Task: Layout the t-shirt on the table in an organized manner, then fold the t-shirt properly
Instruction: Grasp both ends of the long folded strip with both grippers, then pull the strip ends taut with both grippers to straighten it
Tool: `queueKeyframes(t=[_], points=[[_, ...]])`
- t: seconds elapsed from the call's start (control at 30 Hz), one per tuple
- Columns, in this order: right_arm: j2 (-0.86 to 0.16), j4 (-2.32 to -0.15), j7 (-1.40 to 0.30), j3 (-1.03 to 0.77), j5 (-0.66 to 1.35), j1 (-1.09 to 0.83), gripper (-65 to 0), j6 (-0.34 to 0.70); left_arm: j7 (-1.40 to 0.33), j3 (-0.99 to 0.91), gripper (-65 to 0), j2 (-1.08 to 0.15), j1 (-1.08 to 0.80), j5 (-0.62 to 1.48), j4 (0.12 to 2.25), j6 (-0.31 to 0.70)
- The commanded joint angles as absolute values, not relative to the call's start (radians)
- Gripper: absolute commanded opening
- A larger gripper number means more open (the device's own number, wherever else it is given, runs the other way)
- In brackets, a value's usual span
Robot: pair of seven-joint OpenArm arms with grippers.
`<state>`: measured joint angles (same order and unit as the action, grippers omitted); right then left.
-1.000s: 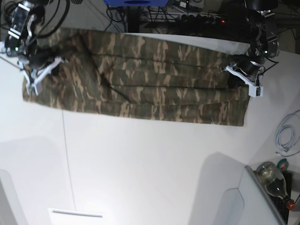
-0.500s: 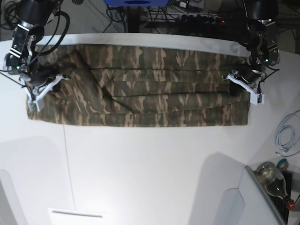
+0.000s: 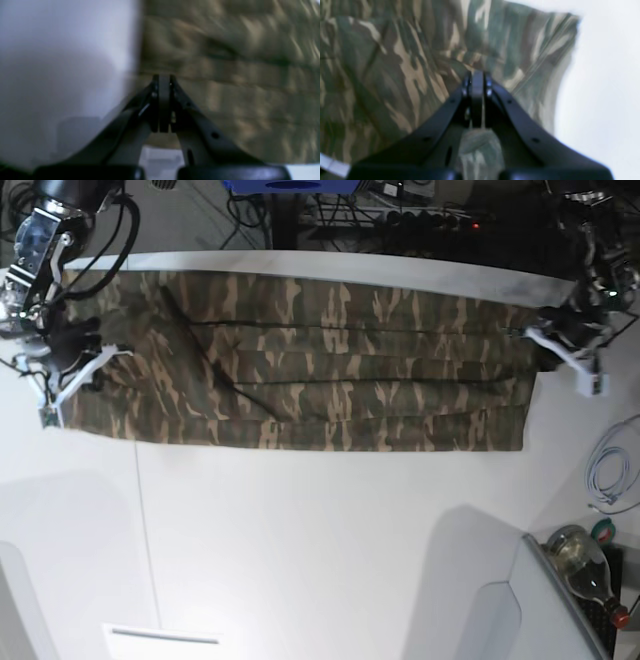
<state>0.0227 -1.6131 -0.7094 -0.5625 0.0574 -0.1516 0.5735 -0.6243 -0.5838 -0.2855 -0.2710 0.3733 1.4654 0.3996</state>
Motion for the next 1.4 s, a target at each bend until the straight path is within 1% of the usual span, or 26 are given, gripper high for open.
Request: queueKeyframes(t=[0.0, 0.1, 0.17, 0.2, 0.3, 0.33, 0.37, 0.43, 0.47, 0.57, 0.87, 0.93, 1.0, 1.07, 1.17, 1.3, 1.33, 1.37], points=[[0.027, -1.650, -0.704, -0.565, 0.062, -0.154, -64.2, 0.573, -0.608, -0.613, -65.0, -0.300, -0.271, 0.389, 1.492, 0.404], [0.035, -1.716, -0.707, -0.565, 0.062, -0.176, -64.2, 0.573, -0.604, -0.676, -65.0, -0.306, -0.263, 0.390, 1.478, 0.409], [0.051, -1.745, -0.707, -0.561, 0.062, -0.186, -64.2, 0.573, -0.602, -0.697, -65.0, -0.306, -0.234, 0.392, 1.458, 0.444], [0.062, -1.751, -0.707, -0.564, 0.062, -0.188, -64.2, 0.573, -0.602, -0.710, -65.0, -0.306, -0.223, 0.392, 1.443, 0.481], [0.074, -1.755, -0.707, -0.564, 0.061, -0.191, -64.2, 0.573, -0.602, -0.759, -65.0, -0.308, -0.200, 0.389, 1.376, 0.641], [0.074, -1.753, -0.707, -0.564, 0.061, -0.194, -64.2, 0.573, -0.602, -0.777, -65.0, -0.308, -0.199, 0.389, 1.353, 0.680], [0.074, -1.753, -0.707, -0.564, 0.061, -0.202, -64.2, 0.573, -0.601, -0.794, -63.8, -0.308, -0.189, 0.389, 1.334, 0.698], [0.074, -1.753, -0.705, -0.559, 0.061, -0.211, -64.2, 0.573, -0.601, -0.823, -42.5, -0.308, -0.177, 0.389, 1.290, 0.698], [0.074, -1.753, -0.705, -0.561, 0.061, -0.211, -64.2, 0.573, -0.601, -0.834, -29.9, -0.306, -0.174, 0.390, 1.262, 0.698], [0.074, -1.753, -0.705, -0.562, 0.061, -0.213, -64.2, 0.575, -0.599, -0.846, -0.7, -0.306, -0.153, 0.390, 1.194, 0.698], [0.076, -1.753, -0.705, -0.556, 0.061, -0.226, -64.2, 0.575, -0.598, -0.831, 0.0, -0.303, -0.047, 0.390, 1.003, 0.698], [0.076, -1.753, -0.705, -0.556, 0.061, -0.228, -64.2, 0.575, -0.598, -0.786, 0.0, -0.303, -0.036, 0.390, 0.969, 0.698], [0.076, -1.753, -0.705, -0.556, 0.061, -0.228, -64.2, 0.575, -0.562, -0.737, 0.0, -0.302, -0.036, 0.390, 0.949, 0.698], [0.076, -1.753, -0.705, -0.556, 0.061, -0.237, -64.2, 0.575, -0.492, -0.673, 0.0, -0.300, -0.039, 0.390, 0.912, 0.698], [0.076, -1.753, -0.705, -0.556, 0.061, -0.240, -64.2, 0.575, -0.418, -0.607, 0.0, -0.300, -0.038, 0.390, 0.817, 0.698], [0.076, -1.753, -0.705, -0.559, 0.061, -0.242, -64.2, 0.575, -0.398, -0.584, 0.0, -0.300, -0.039, 0.390, 0.756, 0.698], [0.076, -1.753, -0.705, -0.559, 0.061, -0.242, -64.2, 0.575, -0.398, -0.582, -3.3, -0.300, -0.041, 0.390, 0.751, 0.698], [0.076, -1.753, -0.705, -0.558, 0.061, -0.242, -64.2, 0.575, -0.398, -0.582, -9.1, -0.300, -0.041, 0.390, 0.748, 0.698]])
